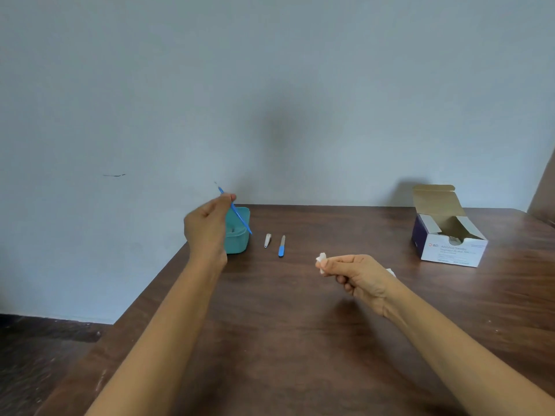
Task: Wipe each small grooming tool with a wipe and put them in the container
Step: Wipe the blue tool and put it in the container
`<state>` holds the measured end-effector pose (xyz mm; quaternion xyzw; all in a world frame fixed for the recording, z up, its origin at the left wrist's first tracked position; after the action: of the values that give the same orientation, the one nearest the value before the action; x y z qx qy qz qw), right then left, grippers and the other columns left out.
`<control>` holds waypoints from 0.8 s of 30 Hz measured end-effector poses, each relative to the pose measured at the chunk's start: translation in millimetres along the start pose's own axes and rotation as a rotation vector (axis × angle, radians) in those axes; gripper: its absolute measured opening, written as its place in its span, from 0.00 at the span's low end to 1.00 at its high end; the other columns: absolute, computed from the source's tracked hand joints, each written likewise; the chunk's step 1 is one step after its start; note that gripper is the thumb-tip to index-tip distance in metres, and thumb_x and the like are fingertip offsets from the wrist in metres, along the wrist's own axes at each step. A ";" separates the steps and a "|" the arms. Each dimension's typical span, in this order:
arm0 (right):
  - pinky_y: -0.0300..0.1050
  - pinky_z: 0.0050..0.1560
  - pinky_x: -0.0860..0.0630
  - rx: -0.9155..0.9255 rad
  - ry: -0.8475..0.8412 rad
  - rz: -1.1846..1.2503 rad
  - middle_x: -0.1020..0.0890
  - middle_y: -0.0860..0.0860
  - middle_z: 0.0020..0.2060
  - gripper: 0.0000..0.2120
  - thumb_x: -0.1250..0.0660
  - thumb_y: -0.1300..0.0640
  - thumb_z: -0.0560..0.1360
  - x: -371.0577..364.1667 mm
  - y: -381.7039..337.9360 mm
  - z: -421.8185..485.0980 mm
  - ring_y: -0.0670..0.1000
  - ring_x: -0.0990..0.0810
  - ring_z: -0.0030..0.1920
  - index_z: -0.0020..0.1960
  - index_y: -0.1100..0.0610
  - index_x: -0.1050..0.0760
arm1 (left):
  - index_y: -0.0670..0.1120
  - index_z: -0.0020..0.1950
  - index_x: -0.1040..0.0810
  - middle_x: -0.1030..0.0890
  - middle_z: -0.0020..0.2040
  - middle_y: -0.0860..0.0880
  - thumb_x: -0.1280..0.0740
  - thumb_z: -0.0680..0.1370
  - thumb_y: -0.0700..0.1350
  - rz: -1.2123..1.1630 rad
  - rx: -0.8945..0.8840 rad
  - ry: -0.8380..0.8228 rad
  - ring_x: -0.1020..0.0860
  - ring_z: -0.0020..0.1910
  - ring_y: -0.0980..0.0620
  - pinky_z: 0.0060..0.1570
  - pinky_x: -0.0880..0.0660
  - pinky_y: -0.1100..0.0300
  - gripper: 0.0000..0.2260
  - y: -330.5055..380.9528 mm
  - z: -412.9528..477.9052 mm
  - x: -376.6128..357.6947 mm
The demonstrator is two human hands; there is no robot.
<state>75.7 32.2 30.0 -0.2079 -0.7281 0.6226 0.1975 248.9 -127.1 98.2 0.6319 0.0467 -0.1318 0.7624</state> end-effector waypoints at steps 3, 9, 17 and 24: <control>0.37 0.33 0.37 0.000 0.013 -0.003 0.16 0.47 0.33 0.04 0.26 0.56 0.70 -12.6 -6.3 20.8 0.43 0.33 0.33 0.42 0.57 0.15 | 0.52 0.39 0.17 0.19 0.38 0.59 0.30 0.73 0.49 0.209 -0.092 0.054 0.24 0.42 0.61 0.43 0.29 0.67 0.05 5.4 29.3 1.8; 0.37 0.38 0.34 0.057 0.128 0.106 0.16 0.49 0.39 0.06 0.26 0.55 0.71 -50.0 -5.2 57.3 0.44 0.29 0.36 0.44 0.57 0.15 | 0.54 0.34 0.20 0.22 0.36 0.55 0.32 0.73 0.55 0.792 -0.170 0.054 0.27 0.56 0.44 0.49 0.37 0.52 0.09 -12.6 85.8 -5.3; 0.41 0.44 0.25 0.299 0.248 -0.072 0.15 0.46 0.34 0.07 0.26 0.49 0.70 -72.9 24.0 78.8 0.46 0.18 0.41 0.35 0.50 0.16 | 0.43 0.43 0.23 0.21 0.47 0.43 0.33 0.75 0.51 1.406 -0.225 0.030 0.32 0.59 0.43 0.48 0.38 0.53 0.11 -46.1 137.1 -19.1; 0.39 0.42 0.25 0.313 0.219 -0.100 0.15 0.46 0.34 0.06 0.26 0.51 0.70 -73.5 27.9 86.6 0.46 0.18 0.41 0.35 0.50 0.16 | 0.46 0.42 0.30 0.21 0.54 0.44 0.36 0.77 0.45 1.649 -0.218 -0.047 0.36 0.67 0.42 0.61 0.37 0.49 0.05 -70.7 155.3 -30.7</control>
<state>91.3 -75.7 -12.3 -0.2049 -0.6061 0.6912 0.3360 186.2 -286.1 68.9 0.3830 -0.4345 0.4611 0.6722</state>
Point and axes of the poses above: each hand's wrist, its own z-axis towards the middle knuckle, its own x-axis out of the back of the hand, y = z × x, the point moved 1 cm from there along z, towards the middle knuckle
